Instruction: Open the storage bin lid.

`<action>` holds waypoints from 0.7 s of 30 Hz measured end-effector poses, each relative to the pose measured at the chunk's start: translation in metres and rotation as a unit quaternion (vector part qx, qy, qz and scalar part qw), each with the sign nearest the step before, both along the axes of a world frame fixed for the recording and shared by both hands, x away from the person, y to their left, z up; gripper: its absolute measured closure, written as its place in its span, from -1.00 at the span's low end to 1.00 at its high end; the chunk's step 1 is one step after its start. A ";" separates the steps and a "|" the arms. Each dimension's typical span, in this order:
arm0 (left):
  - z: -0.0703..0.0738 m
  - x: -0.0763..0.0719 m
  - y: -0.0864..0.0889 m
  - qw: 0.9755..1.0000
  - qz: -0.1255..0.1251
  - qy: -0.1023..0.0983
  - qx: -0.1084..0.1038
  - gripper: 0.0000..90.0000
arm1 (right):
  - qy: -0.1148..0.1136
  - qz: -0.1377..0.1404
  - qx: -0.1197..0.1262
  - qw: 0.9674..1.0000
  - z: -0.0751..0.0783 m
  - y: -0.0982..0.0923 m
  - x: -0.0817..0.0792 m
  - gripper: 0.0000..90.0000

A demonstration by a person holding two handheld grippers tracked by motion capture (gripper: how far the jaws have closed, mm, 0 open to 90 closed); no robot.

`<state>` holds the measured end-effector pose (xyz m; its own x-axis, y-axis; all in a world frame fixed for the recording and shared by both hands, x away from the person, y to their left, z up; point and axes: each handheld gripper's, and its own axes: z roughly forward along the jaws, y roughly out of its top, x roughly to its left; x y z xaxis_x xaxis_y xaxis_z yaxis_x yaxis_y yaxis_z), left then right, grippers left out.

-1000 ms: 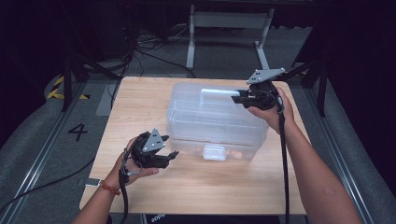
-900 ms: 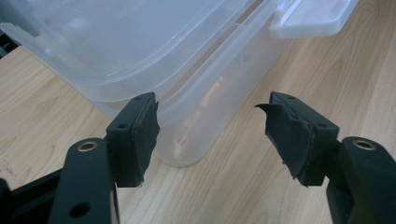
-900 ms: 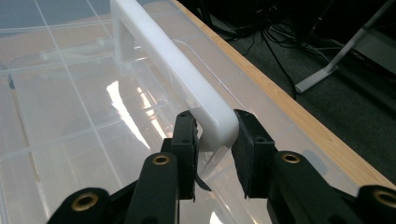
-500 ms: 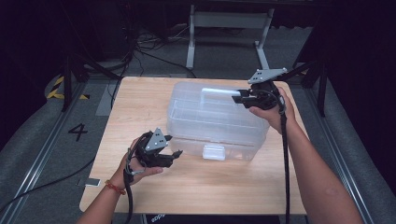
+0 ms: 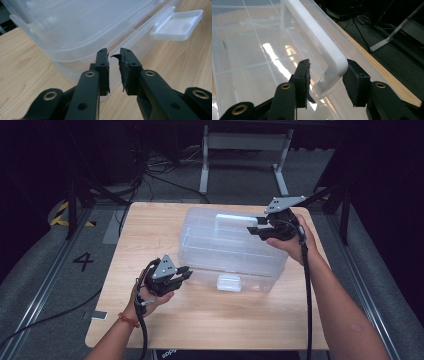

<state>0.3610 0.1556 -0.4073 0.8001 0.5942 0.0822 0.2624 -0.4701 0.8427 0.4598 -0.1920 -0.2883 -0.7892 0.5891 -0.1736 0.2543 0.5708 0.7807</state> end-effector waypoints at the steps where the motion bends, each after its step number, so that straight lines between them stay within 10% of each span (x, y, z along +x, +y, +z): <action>1: 0.000 0.000 -0.001 1.000 -0.002 -0.005 0.007 0.78 | -0.001 0.002 0.001 1.000 0.000 0.000 0.000 0.30; 8: 0.010 0.000 0.002 0.998 0.003 -0.015 -0.062 0.92 | -0.002 0.013 0.011 1.000 -0.003 -0.008 -0.008 0.15; 21: 0.004 -0.006 0.018 0.999 0.018 -0.009 0.029 0.59 | -0.003 -0.009 0.015 1.000 -0.007 -0.015 -0.007 0.16</action>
